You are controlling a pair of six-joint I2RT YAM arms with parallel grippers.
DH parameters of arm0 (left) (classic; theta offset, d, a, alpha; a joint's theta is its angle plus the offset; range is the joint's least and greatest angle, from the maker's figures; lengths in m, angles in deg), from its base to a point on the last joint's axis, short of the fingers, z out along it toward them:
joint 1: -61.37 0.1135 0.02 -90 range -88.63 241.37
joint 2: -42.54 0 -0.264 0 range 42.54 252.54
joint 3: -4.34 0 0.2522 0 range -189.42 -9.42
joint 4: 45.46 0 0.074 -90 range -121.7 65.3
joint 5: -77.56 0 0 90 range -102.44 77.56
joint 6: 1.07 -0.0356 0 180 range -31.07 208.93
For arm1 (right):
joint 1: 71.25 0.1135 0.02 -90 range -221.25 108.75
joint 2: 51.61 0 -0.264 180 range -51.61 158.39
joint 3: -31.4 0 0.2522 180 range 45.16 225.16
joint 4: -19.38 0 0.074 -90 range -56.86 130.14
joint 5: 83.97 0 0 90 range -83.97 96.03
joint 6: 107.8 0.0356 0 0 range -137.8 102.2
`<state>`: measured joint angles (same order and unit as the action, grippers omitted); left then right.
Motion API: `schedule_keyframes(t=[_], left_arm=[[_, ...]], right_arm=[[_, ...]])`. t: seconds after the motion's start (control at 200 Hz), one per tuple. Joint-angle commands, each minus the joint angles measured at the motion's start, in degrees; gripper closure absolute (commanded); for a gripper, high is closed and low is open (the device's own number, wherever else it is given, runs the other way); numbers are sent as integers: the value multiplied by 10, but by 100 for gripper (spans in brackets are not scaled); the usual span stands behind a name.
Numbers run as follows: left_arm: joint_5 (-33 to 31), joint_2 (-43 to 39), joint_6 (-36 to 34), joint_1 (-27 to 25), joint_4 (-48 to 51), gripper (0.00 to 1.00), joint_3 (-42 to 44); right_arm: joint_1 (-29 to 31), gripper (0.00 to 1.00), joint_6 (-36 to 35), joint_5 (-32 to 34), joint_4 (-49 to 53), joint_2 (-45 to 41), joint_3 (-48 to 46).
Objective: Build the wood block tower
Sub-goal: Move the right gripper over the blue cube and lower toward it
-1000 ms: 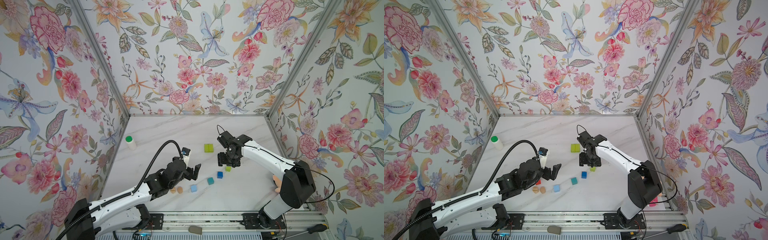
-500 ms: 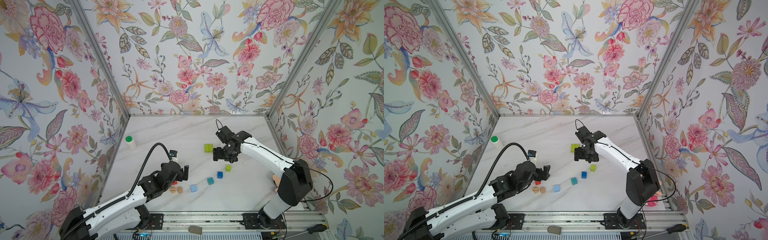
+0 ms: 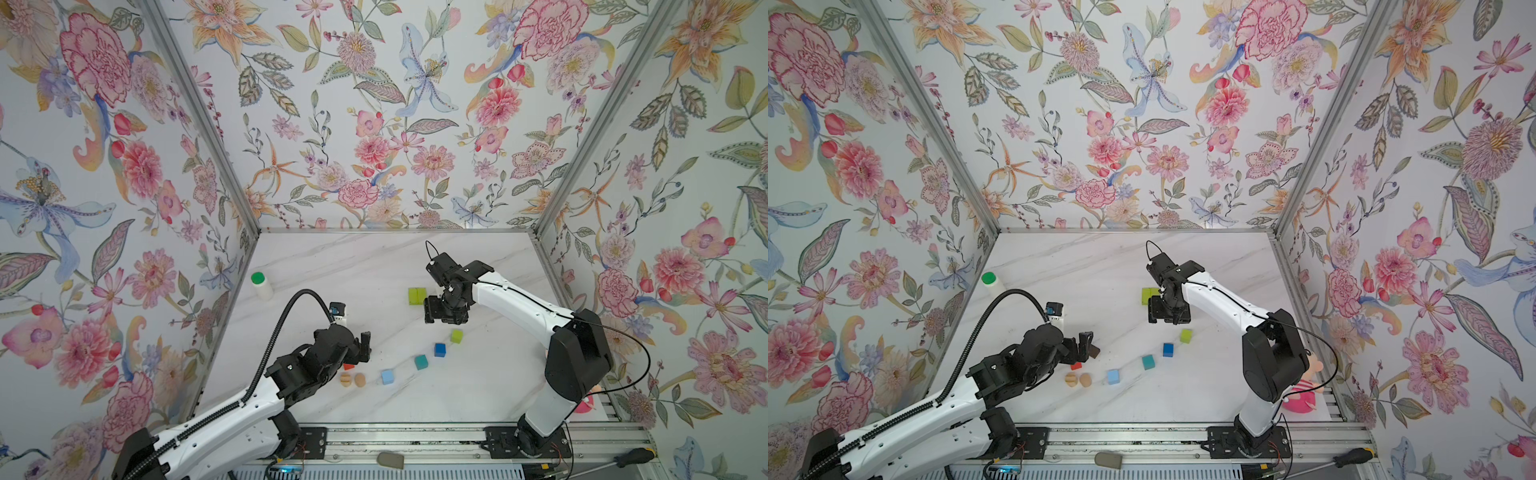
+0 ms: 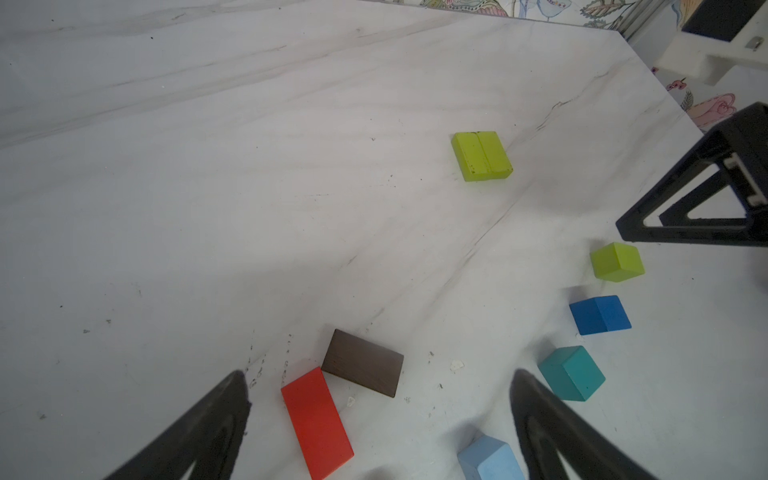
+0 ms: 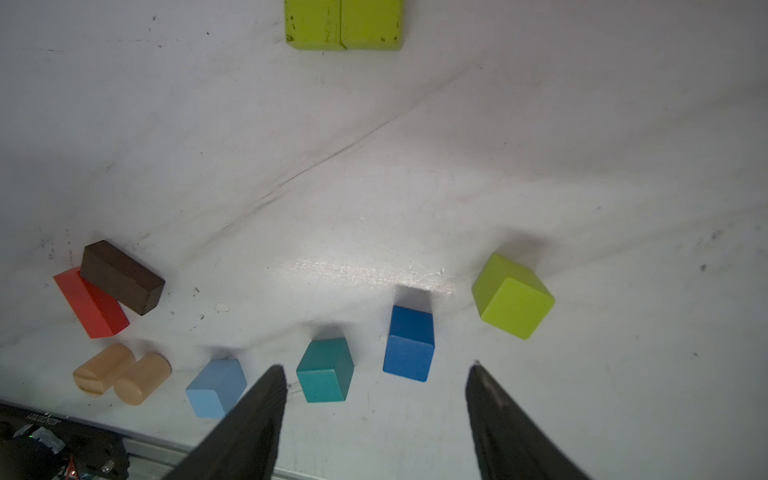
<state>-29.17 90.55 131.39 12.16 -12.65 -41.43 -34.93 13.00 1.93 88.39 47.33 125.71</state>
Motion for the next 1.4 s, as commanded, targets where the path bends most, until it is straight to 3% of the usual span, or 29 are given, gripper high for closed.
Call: schedule_keyframes(t=[0.0, 0.57, 0.776, 1.396], left_arm=[[-5, -2, -35, 6, 11, 1, -8], [53, 45, -133, 28, -37, 1, -30], [64, 56, -139, 34, -44, 1, -30], [66, 51, -138, 34, -41, 1, -39]], right_arm=[[4, 30, 8, 1, 7, 2, -14], [43, 35, 43, 14, 2, -22, -82], [54, 43, 59, 17, -14, -14, -101], [51, 50, 65, 29, -34, 29, -116]])
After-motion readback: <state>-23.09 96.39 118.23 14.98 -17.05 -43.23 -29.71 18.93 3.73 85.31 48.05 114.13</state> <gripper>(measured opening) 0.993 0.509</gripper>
